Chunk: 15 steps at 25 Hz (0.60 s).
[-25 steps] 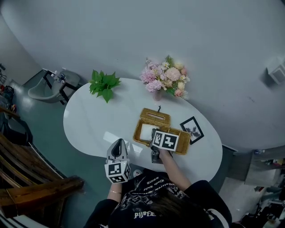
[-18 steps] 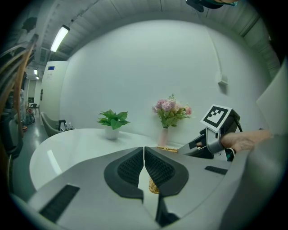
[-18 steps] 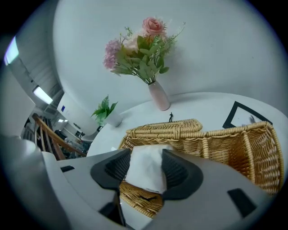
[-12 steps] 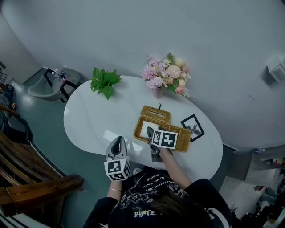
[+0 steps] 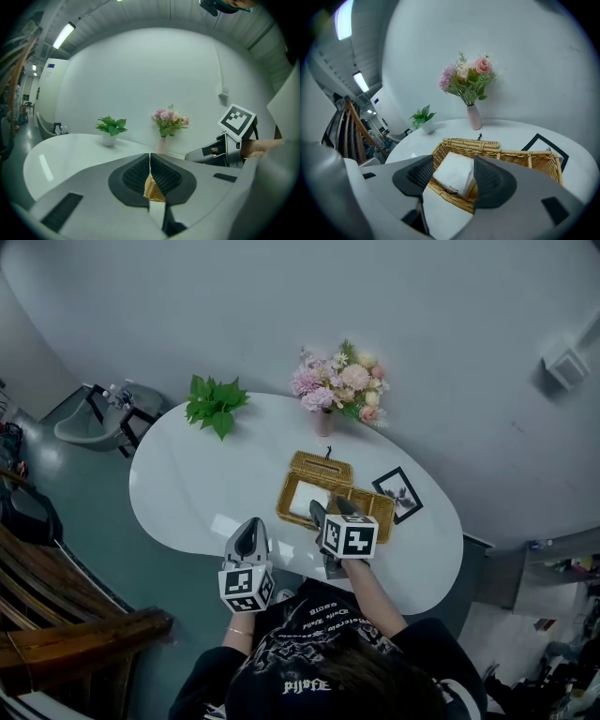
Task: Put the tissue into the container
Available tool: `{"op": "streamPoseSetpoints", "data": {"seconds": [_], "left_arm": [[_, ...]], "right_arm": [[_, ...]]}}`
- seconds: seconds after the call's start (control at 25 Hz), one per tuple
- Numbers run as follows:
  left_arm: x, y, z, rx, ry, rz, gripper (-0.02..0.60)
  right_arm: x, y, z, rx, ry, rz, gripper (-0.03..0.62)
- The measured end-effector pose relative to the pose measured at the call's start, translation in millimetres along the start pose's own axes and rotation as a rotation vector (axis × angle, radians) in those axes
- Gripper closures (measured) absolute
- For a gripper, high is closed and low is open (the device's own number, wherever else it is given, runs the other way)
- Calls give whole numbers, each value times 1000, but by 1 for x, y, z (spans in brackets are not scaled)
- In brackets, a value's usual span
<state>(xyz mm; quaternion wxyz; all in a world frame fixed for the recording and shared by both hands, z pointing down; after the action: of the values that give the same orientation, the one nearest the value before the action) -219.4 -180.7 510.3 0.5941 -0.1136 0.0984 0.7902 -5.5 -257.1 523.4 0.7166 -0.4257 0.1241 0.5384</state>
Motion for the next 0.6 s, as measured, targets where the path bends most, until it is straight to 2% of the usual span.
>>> {"op": "streamPoseSetpoints", "data": {"seconds": [0.36, 0.6], "left_arm": [[18, -20, -1, -29, -34, 83, 555], [21, -31, 7, -52, -28, 140, 555]], "right_arm": [[47, 3, 22, 92, -135, -28, 327], [66, -4, 48, 78, -201, -31, 329]]}}
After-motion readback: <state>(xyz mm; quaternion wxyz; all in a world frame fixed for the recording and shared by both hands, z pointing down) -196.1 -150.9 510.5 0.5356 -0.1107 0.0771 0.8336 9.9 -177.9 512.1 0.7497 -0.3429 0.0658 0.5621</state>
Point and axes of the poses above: the fingertips, and each gripper's own axes: x backward along the fingers, y to its left, z out of its underside, the point moved 9 cm from there along x, backward along the fingers, and after that the axes turned 11 degrees about -x, right-handed, at the moved point
